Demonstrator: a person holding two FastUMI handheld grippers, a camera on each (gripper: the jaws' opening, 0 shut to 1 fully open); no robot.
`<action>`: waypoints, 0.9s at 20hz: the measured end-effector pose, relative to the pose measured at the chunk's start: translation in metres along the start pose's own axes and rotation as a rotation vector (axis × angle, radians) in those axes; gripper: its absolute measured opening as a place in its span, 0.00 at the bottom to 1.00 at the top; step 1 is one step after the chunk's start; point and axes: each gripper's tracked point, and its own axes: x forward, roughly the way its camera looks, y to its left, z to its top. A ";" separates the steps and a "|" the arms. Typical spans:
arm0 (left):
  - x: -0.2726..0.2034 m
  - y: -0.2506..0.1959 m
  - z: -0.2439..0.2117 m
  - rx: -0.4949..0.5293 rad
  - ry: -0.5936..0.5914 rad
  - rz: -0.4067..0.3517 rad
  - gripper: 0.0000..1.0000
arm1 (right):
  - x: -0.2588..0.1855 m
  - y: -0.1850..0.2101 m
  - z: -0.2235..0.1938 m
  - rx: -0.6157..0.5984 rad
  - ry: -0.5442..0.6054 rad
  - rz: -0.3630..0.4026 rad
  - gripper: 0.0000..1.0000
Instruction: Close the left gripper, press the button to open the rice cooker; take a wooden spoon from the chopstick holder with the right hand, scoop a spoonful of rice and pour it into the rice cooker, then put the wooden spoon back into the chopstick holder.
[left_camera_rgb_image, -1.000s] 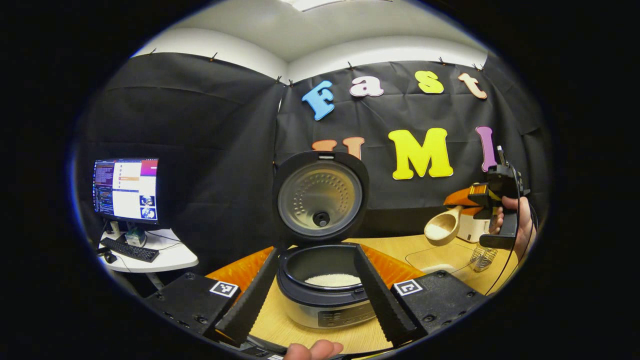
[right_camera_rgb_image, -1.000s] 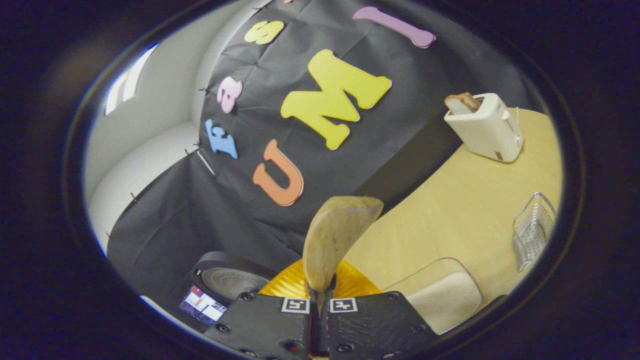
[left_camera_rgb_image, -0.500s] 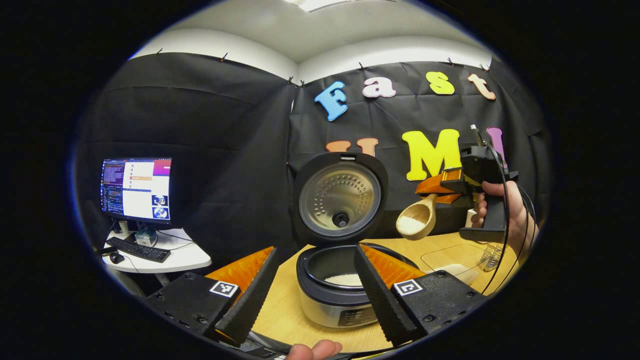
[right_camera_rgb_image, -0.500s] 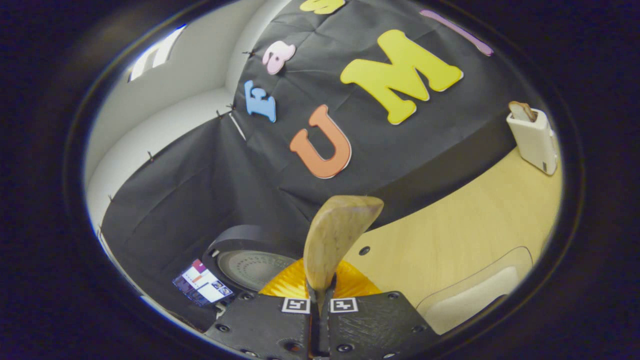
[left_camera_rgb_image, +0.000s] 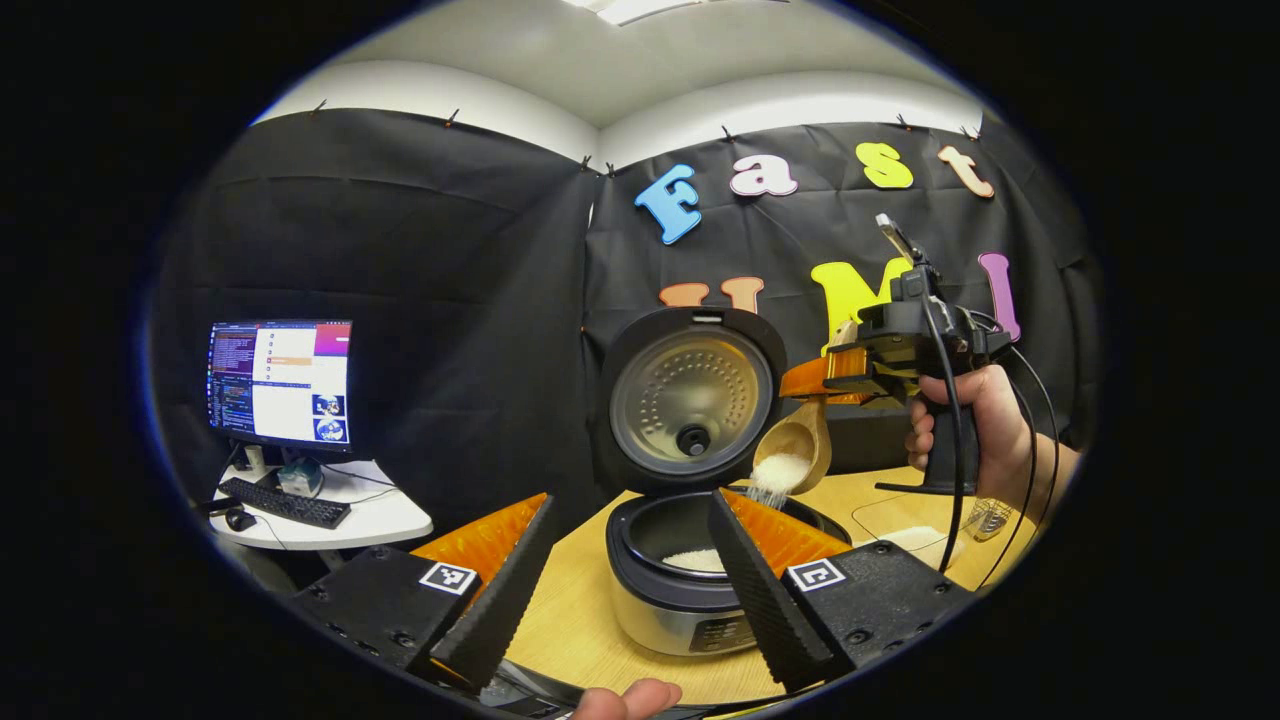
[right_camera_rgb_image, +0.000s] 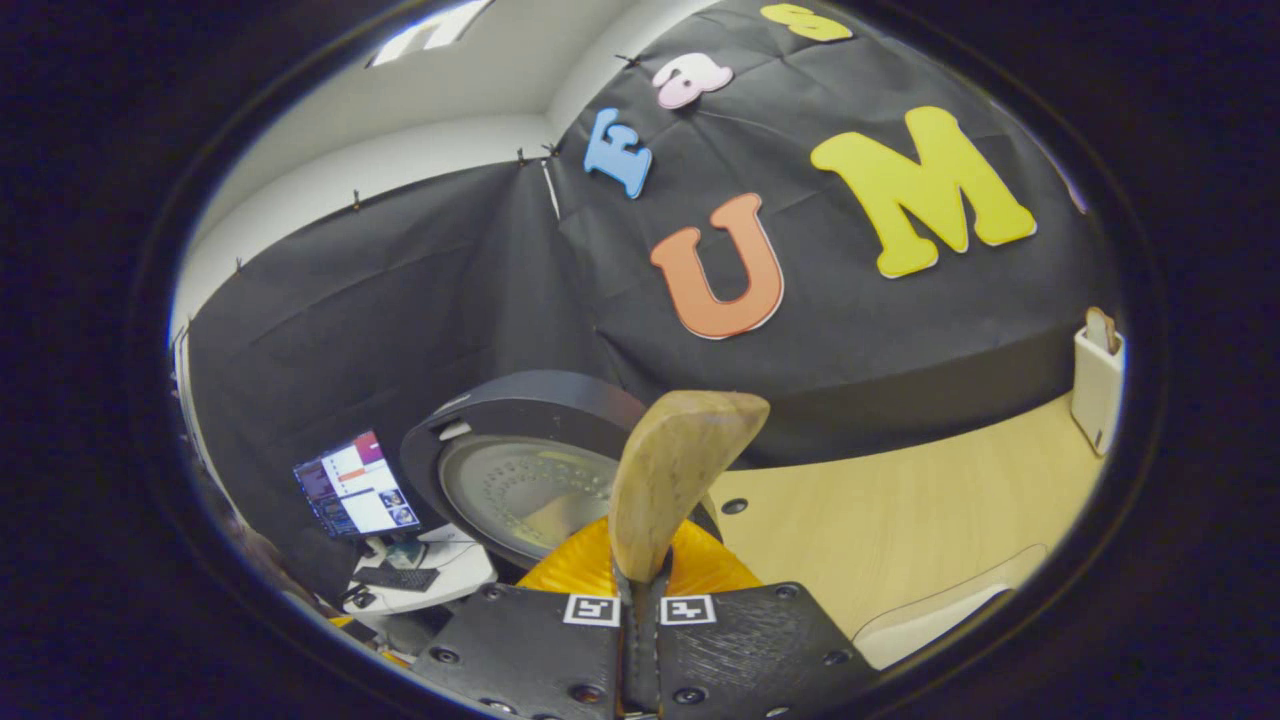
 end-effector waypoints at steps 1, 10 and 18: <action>-0.001 0.001 0.002 -0.003 -0.006 0.004 0.96 | 0.001 0.002 0.000 -0.028 0.000 -0.005 0.00; -0.002 -0.002 0.005 0.004 -0.016 -0.001 0.96 | 0.001 0.021 0.006 -0.325 -0.074 -0.044 0.00; -0.005 0.004 0.010 -0.003 -0.030 0.010 0.96 | 0.008 0.044 -0.016 -0.604 -0.053 -0.023 0.00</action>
